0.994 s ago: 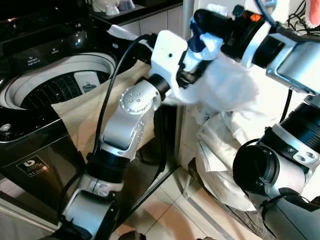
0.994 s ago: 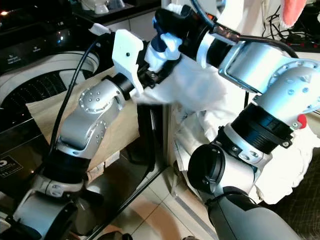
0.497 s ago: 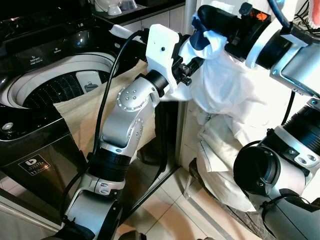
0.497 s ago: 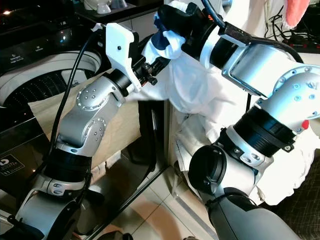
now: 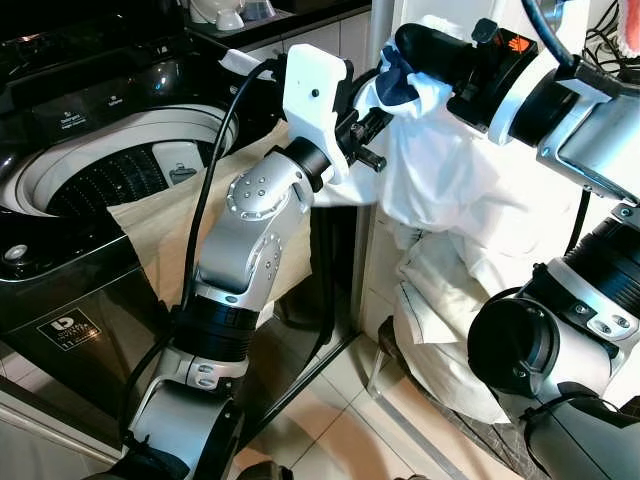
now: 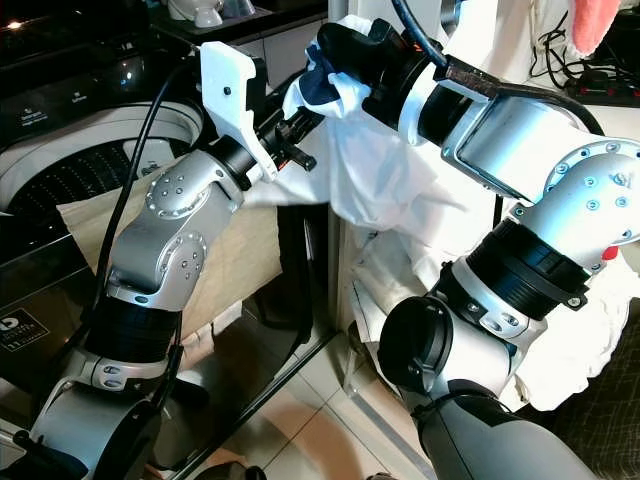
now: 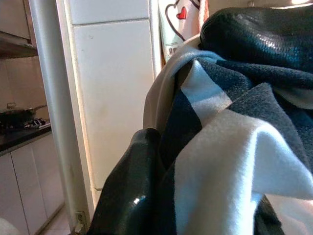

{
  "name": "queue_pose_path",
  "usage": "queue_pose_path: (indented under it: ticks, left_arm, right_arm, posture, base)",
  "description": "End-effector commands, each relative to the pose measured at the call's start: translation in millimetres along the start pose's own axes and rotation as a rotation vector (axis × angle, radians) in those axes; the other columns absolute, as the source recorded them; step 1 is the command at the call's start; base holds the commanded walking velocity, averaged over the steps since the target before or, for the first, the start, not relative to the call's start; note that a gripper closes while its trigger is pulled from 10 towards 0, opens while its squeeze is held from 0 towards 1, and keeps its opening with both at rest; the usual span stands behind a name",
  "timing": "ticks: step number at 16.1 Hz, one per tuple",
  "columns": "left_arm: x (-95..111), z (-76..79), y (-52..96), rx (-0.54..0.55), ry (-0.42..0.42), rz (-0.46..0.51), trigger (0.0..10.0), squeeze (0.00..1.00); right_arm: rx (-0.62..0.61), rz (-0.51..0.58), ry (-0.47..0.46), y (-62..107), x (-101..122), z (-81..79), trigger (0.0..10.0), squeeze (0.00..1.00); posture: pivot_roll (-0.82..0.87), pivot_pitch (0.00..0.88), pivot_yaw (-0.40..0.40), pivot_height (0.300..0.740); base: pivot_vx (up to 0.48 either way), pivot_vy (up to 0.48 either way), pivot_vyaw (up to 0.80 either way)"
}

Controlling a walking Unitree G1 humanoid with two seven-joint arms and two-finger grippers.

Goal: Clothes washing

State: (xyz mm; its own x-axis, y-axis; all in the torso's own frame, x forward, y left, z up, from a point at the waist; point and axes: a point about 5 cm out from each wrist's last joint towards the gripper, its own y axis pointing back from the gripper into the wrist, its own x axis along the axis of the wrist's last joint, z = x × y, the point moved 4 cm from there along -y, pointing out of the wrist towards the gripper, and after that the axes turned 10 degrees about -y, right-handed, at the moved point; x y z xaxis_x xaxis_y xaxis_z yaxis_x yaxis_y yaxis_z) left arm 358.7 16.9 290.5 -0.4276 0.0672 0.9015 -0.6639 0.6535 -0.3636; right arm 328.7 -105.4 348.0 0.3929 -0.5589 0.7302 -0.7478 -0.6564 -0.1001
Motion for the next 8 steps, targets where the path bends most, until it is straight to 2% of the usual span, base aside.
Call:
queue_pose_path:
  ticks: [1,5,6,8]
  left_arm:
    - [7.6,-8.0,3.1,0.025,-0.008,0.019,0.0,0.0]
    - [2.4,-16.4,3.8,0.059,-0.048,-0.024,0.0,0.0]
    - [2.3,-18.8,3.9,0.07,-0.05,-0.026,0.0,0.0]
    - [1.6,-36.5,3.9,0.139,-0.064,-0.047,0.0,0.0]
  right_arm:
    - [-0.016,-0.006,0.021,2.2,-2.3,0.3,10.0,0.0]
    - [-0.026,-0.017,0.052,4.5,-5.6,1.3,10.0,0.0]
    - [-0.027,-0.024,0.064,5.4,-7.1,1.8,10.0,1.0]
    - [-0.05,-0.04,0.091,10.4,-10.0,7.5,10.0,1.0]
  posture:
    - [-0.09,0.0,0.058,0.74]
    - [-0.09,0.0,0.061,0.74]
    - [-0.09,0.0,0.063,0.74]
    - [-0.09,0.0,0.062,0.74]
  base:
    - [0.0,0.0,0.0]
    - [0.0,0.0,0.0]
    - [0.0,0.0,0.0]
    - [0.0,0.0,0.0]
